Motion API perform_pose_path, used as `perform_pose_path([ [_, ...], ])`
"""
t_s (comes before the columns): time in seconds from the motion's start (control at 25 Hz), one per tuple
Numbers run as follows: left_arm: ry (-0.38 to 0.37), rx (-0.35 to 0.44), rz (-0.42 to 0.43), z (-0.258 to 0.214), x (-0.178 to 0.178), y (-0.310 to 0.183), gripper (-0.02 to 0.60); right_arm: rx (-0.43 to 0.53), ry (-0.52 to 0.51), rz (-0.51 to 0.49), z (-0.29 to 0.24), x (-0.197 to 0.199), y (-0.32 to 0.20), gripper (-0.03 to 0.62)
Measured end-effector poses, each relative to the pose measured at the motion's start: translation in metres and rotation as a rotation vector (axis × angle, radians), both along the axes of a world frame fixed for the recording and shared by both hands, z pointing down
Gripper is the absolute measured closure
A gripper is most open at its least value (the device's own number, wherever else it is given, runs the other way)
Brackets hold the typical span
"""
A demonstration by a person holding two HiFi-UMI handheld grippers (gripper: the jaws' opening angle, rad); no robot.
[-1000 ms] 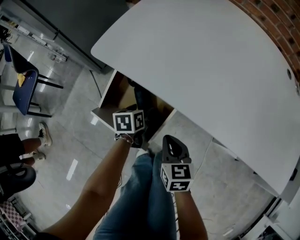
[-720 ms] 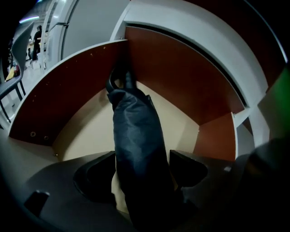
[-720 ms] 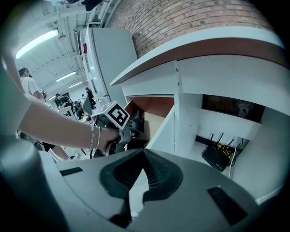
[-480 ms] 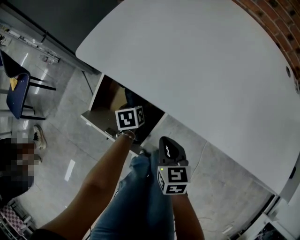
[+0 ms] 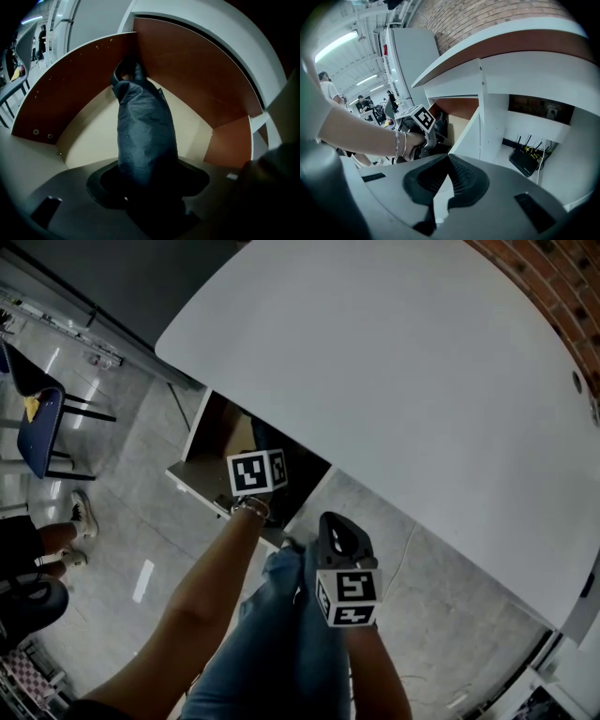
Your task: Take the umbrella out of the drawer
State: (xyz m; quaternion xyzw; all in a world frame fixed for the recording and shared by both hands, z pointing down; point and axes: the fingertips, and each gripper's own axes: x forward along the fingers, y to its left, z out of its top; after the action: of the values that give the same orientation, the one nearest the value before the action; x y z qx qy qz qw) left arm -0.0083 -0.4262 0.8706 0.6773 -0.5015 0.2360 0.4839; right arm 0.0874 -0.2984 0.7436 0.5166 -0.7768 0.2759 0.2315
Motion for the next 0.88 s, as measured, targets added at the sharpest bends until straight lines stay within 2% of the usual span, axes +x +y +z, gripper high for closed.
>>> perform_pose_path([
  [0.56,0.028,-0.006,0.012,-0.044,-0.015,0.021,0.321,0.037,0.008,-0.009,-0.035,-0.012,0.007,0.601],
  [0.88,0.039,0.032,0.018,-0.062,-0.02,0.028,0.322,0.042,-0.002,0.007,-0.027,-0.025,0.041,0.602],
])
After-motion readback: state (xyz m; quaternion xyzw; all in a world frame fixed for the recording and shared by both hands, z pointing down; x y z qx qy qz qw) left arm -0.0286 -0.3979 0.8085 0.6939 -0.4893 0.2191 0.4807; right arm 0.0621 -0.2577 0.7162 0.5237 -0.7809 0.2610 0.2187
